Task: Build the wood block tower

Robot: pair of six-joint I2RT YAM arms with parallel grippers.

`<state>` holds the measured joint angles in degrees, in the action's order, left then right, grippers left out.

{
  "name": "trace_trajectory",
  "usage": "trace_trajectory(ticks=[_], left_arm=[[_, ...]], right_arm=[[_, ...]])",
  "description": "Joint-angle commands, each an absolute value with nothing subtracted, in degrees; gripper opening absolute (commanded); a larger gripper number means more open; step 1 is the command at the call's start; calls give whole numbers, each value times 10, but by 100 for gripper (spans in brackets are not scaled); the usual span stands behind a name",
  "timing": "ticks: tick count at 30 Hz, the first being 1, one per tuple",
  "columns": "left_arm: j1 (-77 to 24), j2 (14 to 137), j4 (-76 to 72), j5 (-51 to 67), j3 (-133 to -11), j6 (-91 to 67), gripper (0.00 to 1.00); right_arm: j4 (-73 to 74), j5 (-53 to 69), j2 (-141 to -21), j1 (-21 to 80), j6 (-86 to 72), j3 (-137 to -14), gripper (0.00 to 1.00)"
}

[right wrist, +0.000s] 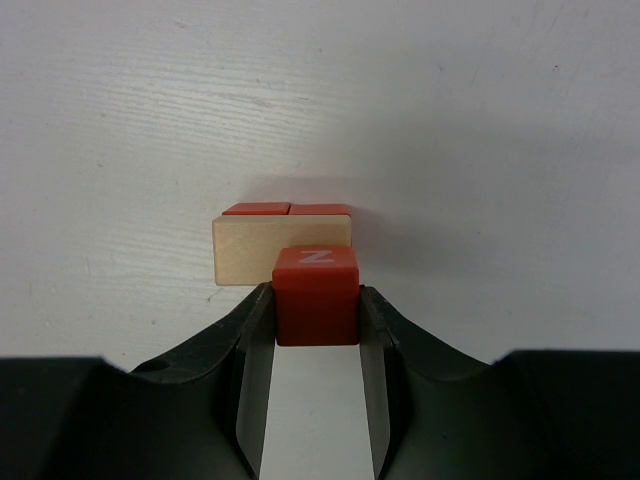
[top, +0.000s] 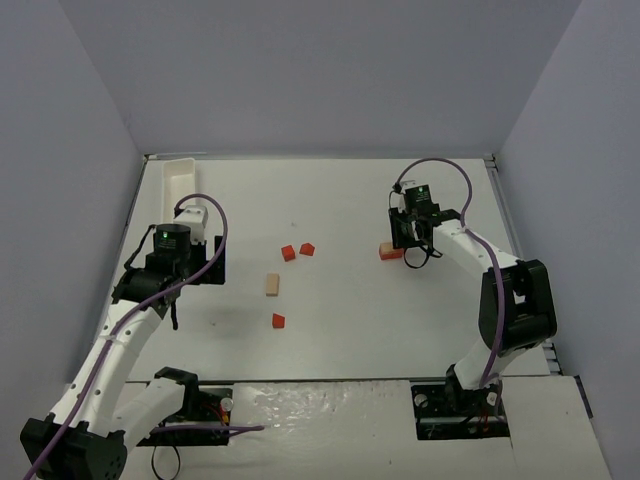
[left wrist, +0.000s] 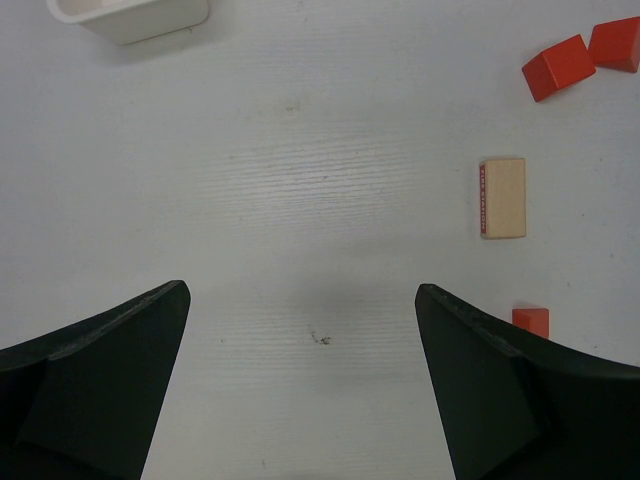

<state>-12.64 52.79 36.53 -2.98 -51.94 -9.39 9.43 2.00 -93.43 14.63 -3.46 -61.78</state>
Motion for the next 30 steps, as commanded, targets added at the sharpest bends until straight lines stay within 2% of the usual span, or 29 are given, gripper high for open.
trace_trajectory(ticks=[1,30], left_arm=[[-127,531,338,-32,-531,-89,95],[-127,534,338,-31,-531,-89,95]], right_arm=[[80,16,-930,143,-40,-642,0],[56,14,-935,143,-51,-632,0]])
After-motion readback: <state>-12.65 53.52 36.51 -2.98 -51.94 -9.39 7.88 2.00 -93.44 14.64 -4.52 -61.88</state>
